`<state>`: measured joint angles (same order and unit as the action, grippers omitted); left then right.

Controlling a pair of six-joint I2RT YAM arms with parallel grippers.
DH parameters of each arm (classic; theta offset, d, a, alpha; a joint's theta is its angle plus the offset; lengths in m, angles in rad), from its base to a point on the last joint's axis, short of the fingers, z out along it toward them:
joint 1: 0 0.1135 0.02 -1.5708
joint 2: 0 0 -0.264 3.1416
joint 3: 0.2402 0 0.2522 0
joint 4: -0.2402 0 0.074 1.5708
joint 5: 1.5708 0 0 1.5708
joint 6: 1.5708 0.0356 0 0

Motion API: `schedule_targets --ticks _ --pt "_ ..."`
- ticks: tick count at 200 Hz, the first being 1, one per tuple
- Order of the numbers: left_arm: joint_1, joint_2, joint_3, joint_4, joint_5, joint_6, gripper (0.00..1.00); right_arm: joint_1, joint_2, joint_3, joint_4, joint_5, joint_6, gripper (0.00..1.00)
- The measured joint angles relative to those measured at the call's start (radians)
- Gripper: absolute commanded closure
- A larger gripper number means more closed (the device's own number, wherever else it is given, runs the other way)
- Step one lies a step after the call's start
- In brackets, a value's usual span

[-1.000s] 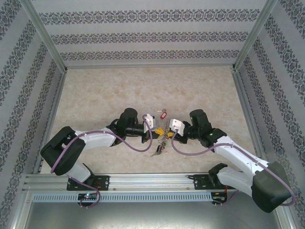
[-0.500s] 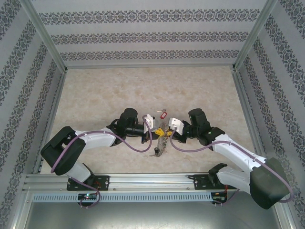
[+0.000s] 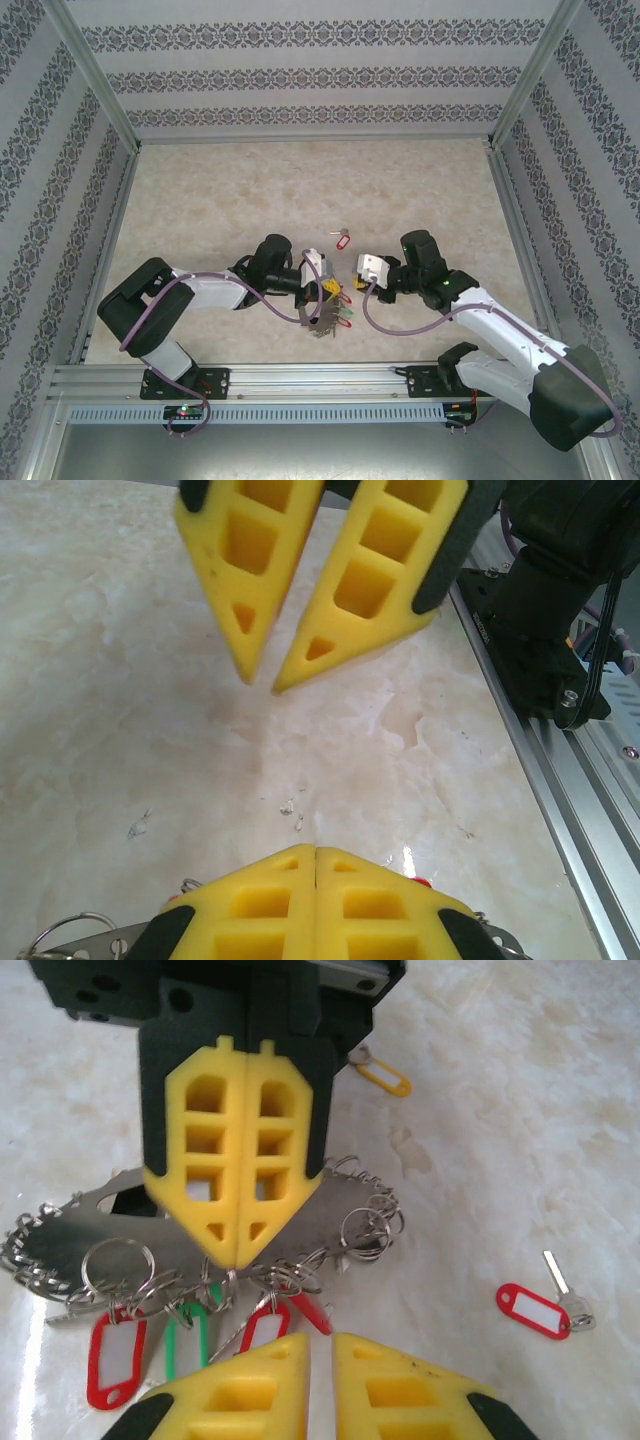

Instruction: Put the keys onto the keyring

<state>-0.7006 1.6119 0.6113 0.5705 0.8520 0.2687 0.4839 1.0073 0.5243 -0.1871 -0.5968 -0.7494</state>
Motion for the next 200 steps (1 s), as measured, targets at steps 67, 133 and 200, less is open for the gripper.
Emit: schedule_targets --ticks 67,133,200 --pt "0.000 0.011 -0.013 0.007 -0.003 0.000 1.00 0.025 0.119 -0.003 -0.024 -0.016 -0.094 0.75" --pt "0.000 0.020 -0.014 0.015 -0.006 0.000 1.00 0.038 0.279 0.037 -0.018 0.011 -0.213 0.73" --pt "-0.002 0.083 -0.034 0.052 -0.031 -0.001 1.00 0.044 0.288 0.065 -0.004 0.025 -0.300 0.68"
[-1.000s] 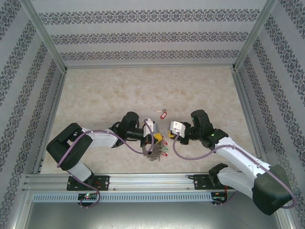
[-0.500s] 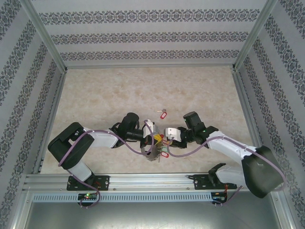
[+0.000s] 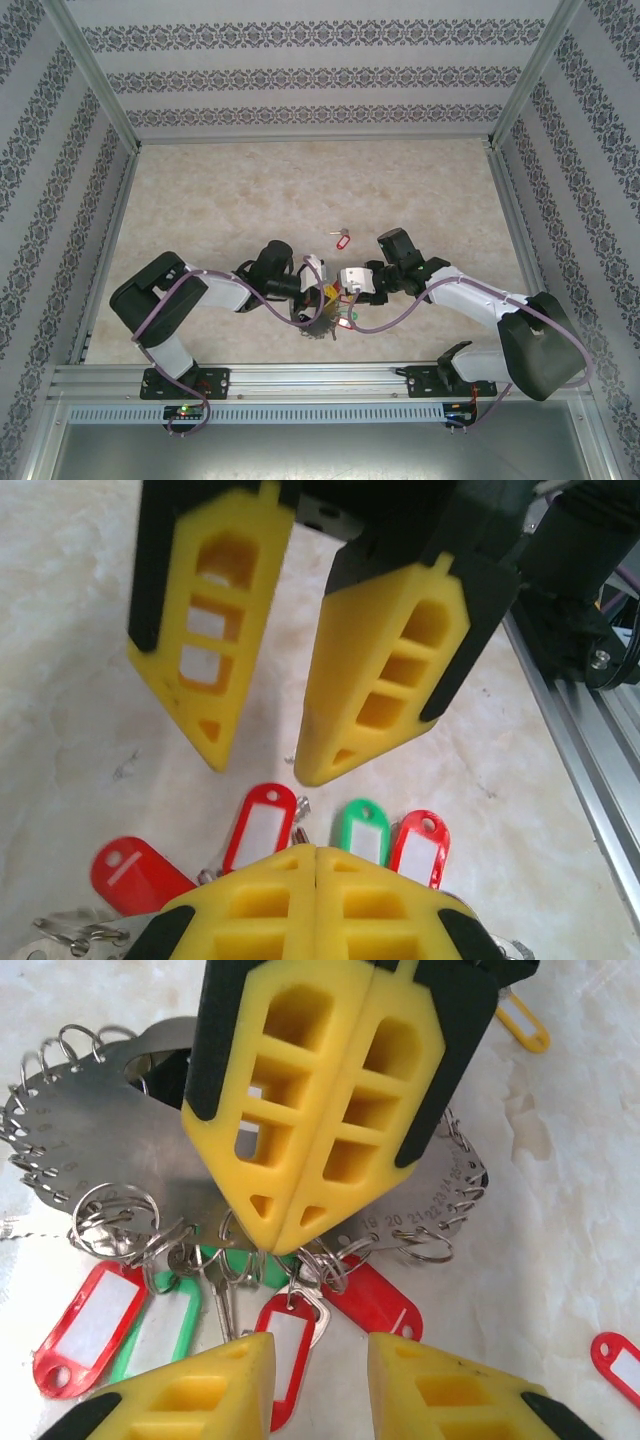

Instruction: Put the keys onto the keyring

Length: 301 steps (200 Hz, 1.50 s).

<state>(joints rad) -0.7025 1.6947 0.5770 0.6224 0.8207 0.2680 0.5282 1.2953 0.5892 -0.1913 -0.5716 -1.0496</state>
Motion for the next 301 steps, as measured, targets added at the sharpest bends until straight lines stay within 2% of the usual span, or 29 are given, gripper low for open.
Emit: schedule_targets --ticks 11,55,72,122,172,235,249,263,301 --pt "-0.004 0.011 -0.002 0.001 -0.010 0.000 0.98 0.000 0.000 0.000 -0.011 0.009 -0.018 0.68" --pt "-0.010 0.019 -0.011 0.023 -0.031 -0.012 0.73 0.000 0.003 0.008 -0.072 0.025 -0.073 0.69" --pt "-0.010 0.019 -0.011 0.027 -0.038 -0.015 0.70 0.000 0.010 0.010 -0.084 0.034 -0.087 0.69" --pt "-0.010 -0.046 -0.022 0.026 -0.071 -0.016 0.69 0.000 0.029 0.014 -0.101 0.056 -0.109 0.70" --pt "-0.003 -0.198 -0.101 -0.002 -0.199 -0.058 0.69 0.000 0.095 0.068 -0.116 0.060 -0.122 0.71" --pt "0.070 -0.350 -0.114 -0.215 -0.412 -0.260 0.68 0.048 0.264 0.246 -0.195 0.059 -0.194 0.70" --pt "0.072 -0.386 -0.120 -0.261 -0.444 -0.290 0.61 0.058 0.282 0.278 -0.238 0.059 -0.216 0.67" --pt "0.073 -0.414 -0.136 -0.292 -0.480 -0.321 0.61 0.065 0.287 0.289 -0.275 0.059 -0.235 0.66" --pt "0.090 -0.384 -0.167 -0.356 -0.533 -0.394 0.61 0.106 0.321 0.320 -0.375 0.066 -0.267 0.63"
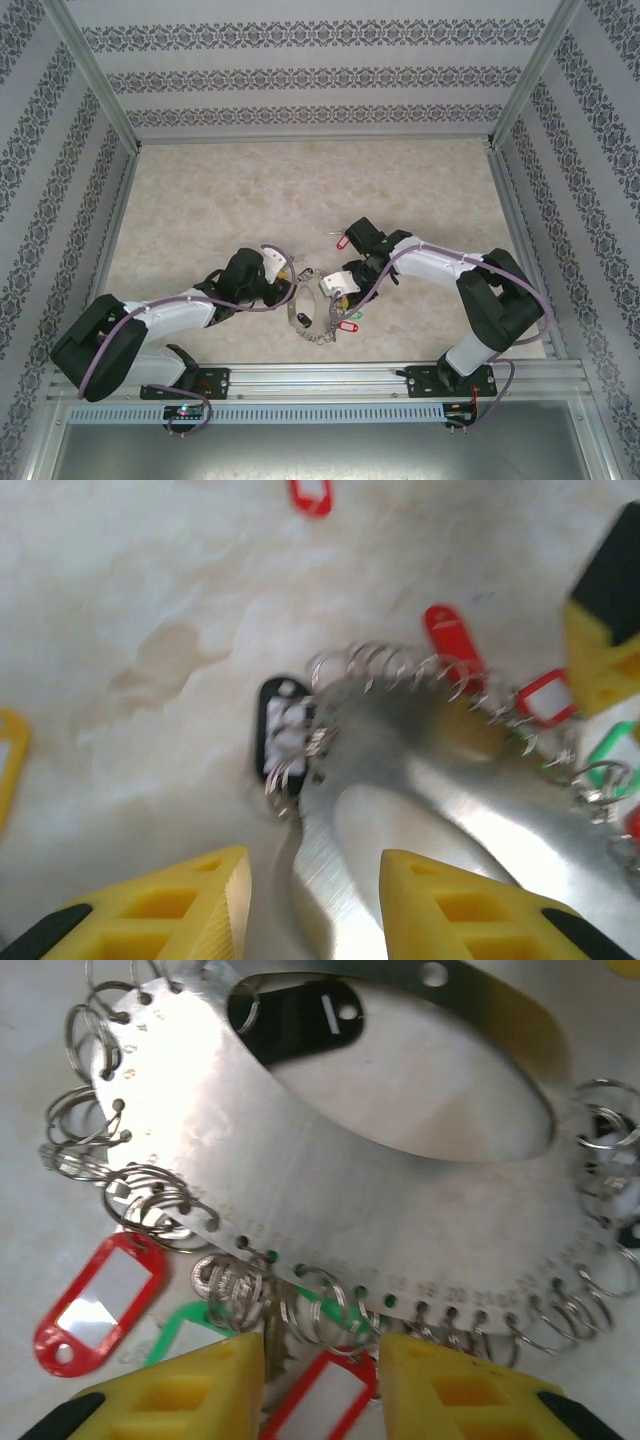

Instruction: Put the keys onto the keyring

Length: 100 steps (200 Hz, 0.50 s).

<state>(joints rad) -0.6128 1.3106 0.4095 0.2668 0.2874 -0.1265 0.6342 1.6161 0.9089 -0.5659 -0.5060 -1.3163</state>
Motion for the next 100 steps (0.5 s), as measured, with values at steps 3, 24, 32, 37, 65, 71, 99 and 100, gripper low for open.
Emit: schedule_targets --ticks 3,24,32,37,65,71,99,100 --pt "0.000 0.006 0.000 -0.003 -0.004 -0.004 0.61 0.004 0.006 0.003 -0.004 0.002 0.000 0.63" --pt "0.000 0.030 -0.005 -0.010 -0.013 -0.026 0.61 0.020 0.040 0.025 -0.029 0.019 -0.002 0.64" --pt "0.000 0.032 -0.007 -0.013 -0.018 -0.033 0.62 0.026 0.051 0.034 -0.036 0.027 -0.002 0.65" --pt "0.000 0.032 -0.007 -0.014 -0.023 -0.037 0.62 0.031 0.056 0.039 -0.039 0.031 -0.003 0.65" --pt "0.000 0.032 -0.010 -0.013 -0.037 -0.051 0.62 0.039 0.072 0.061 -0.045 0.051 -0.003 0.66" --pt "0.000 0.032 -0.013 -0.013 -0.039 -0.056 0.62 0.038 0.073 0.063 -0.045 0.055 -0.003 0.66" --pt "0.000 0.032 -0.028 -0.013 -0.042 -0.069 0.63 0.038 0.081 0.074 -0.052 0.069 -0.004 0.69" --pt "0.000 0.032 -0.028 -0.013 -0.042 -0.069 0.63 0.038 0.082 0.076 -0.052 0.071 -0.004 0.69"
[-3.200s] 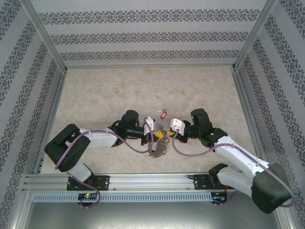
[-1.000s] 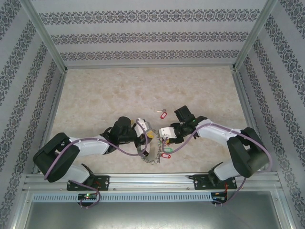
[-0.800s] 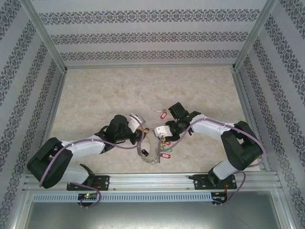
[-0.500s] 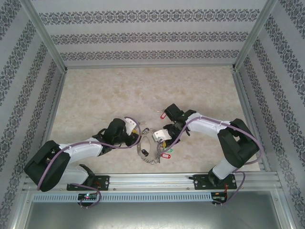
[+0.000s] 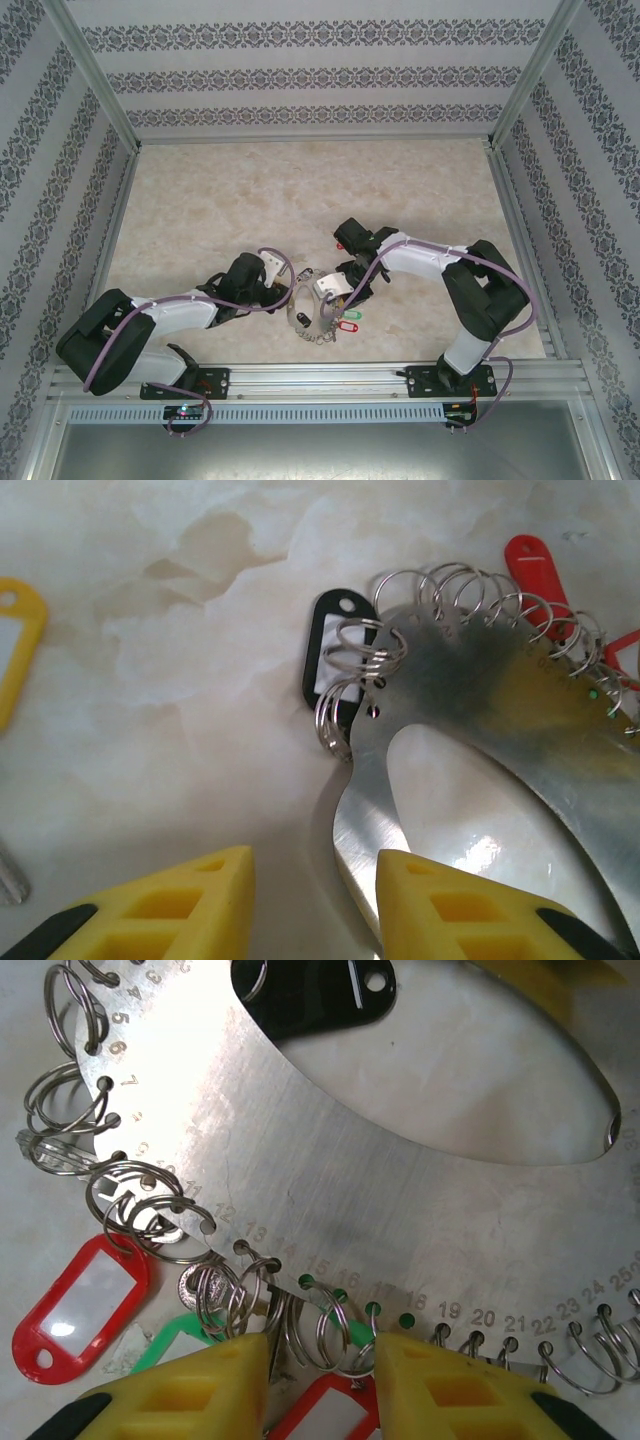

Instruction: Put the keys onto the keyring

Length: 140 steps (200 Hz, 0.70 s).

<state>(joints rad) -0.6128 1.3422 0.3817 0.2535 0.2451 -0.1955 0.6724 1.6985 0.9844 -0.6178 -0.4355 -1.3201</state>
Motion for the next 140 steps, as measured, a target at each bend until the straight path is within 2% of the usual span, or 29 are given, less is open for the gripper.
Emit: schedule_targets --ticks 46,116,140 --pt "0.000 0.000 -0.011 0.000 -0.008 -0.008 0.63 0.000 0.042 0.055 -0.044 0.006 -0.021 0.73" --pt "0.000 -0.006 -0.017 0.000 -0.023 -0.023 0.65 0.026 0.057 0.063 -0.078 0.018 -0.034 0.72" --pt "0.001 -0.006 -0.017 0.000 -0.030 -0.028 0.65 0.026 0.060 0.063 -0.084 0.031 -0.039 0.80"
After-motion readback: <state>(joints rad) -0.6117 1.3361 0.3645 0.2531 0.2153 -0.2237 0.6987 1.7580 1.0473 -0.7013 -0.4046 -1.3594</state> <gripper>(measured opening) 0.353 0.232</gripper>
